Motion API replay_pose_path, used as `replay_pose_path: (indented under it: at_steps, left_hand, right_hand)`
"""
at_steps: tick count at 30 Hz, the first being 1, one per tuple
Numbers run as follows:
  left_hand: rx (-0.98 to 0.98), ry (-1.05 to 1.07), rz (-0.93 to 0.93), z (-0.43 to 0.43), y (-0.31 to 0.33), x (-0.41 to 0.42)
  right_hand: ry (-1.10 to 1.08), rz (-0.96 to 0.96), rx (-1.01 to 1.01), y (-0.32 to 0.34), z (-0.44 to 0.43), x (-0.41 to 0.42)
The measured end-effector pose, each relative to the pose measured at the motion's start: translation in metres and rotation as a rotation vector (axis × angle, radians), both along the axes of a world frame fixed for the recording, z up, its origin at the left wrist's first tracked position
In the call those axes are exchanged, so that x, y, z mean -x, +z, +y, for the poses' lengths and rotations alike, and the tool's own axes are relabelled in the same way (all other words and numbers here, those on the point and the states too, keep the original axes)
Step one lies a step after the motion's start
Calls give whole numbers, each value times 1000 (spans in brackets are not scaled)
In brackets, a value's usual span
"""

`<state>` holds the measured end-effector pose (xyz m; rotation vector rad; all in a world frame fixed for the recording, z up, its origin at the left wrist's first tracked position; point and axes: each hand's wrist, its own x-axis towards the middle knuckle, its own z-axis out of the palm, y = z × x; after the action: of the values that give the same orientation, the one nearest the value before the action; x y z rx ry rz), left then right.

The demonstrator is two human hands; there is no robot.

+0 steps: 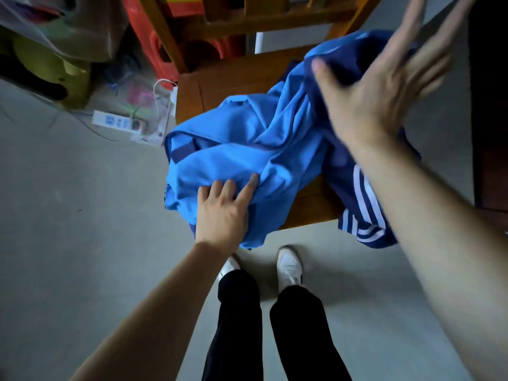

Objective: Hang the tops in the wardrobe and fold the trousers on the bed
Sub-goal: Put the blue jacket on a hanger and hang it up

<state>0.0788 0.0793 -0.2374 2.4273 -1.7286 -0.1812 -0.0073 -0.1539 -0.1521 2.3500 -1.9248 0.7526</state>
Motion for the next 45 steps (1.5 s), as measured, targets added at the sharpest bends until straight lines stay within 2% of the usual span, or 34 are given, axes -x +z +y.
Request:
replay_pose_path:
  at_steps: [2, 5, 7, 11, 15, 17, 20, 22, 25, 30, 34, 36, 38, 41, 45]
  left_hand:
    - [-32, 60, 93, 14, -3, 10]
    - [-134, 120, 181, 21, 2, 21]
    - [-184, 136, 249, 20, 6, 20]
    - [-227, 262, 369, 2, 16, 11]
    - [-38, 284, 225, -39, 24, -3]
    - [80, 293, 204, -70, 24, -9]
    - [215, 200, 194, -119, 22, -11]
    - [89, 63, 195, -143, 15, -8]
    - [-237, -62, 242, -154, -5, -2]
    - [-278, 98, 284, -167, -2, 9]
    - [-415, 135, 260, -179, 2, 14]
    - [-326, 244, 383, -180, 13, 13]
    - [-124, 342, 440, -174, 32, 8]
    - [150, 368, 506, -164, 73, -9]
    - [359, 630, 633, -162, 140, -44]
  right_hand:
    - [-102, 116, -300, -7, -28, 2]
    - [-111, 130, -870, -40, -31, 28]
    - [-5, 116, -979, -65, 0, 59]
    - [186, 207, -831, -92, 67, 115]
    - [290, 196, -802, -101, 87, 135]
    - [309, 124, -820, -98, 86, 140]
    - [186, -89, -906, -91, 77, 139]
    - [112, -194, -934, -90, 75, 137]
    - [103, -235, -868, -93, 76, 135]
    - [107, -238, -855, -91, 65, 137]
    - [155, -168, -906, -87, 54, 141]
    - [190, -97, -938, -80, 46, 143]
    - [214, -42, -928, -69, 38, 142]
    - [214, -106, -804, -37, 25, 135]
    - [255, -118, -616, 30, 3, 115]
